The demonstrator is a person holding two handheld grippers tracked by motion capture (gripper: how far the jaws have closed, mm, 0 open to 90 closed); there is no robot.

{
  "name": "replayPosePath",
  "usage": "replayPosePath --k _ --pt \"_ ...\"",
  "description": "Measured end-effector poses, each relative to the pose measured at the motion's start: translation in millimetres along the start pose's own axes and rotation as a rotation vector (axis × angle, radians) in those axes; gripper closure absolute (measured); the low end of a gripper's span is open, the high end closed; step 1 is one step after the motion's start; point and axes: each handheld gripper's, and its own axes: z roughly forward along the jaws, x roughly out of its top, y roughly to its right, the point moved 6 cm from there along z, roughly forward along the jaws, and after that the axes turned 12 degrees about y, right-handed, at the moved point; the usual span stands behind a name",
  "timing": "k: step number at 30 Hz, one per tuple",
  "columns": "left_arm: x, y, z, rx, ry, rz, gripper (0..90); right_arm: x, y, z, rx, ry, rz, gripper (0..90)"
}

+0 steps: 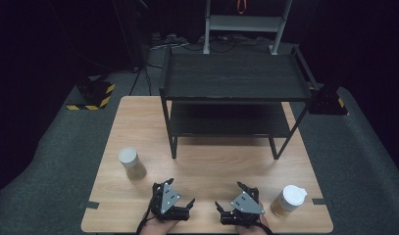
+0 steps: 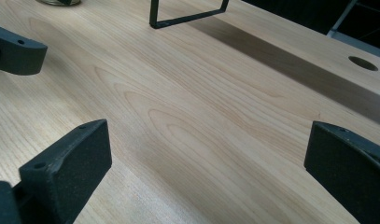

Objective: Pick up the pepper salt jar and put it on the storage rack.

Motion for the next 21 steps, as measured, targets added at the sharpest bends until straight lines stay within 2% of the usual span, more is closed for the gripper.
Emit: replayPosePath --k 2,9,15,21 --pt "0.1 1.9 0.3 0.003 0.0 0.015 0.7 -0.3 0.4 -0.4 0.005 0.002 -0.001 0.0" --pt "0.8 3.2 0.6 -0.004 -0.007 0.029 0.7 -0.2 0.1 -0.7 -0.006 0.0 0.007 0.0" --pt "1.0 2.9 0.9 -0.006 -0.009 0.029 0.7 -0.4 0.6 -0.9 0.003 0.002 0.003 0.0" --pt "0.9 2.1 1.1 0.006 -0.01 0.009 0.7 -0.9 1.2 -1.4 0.003 0.007 0.006 0.0"
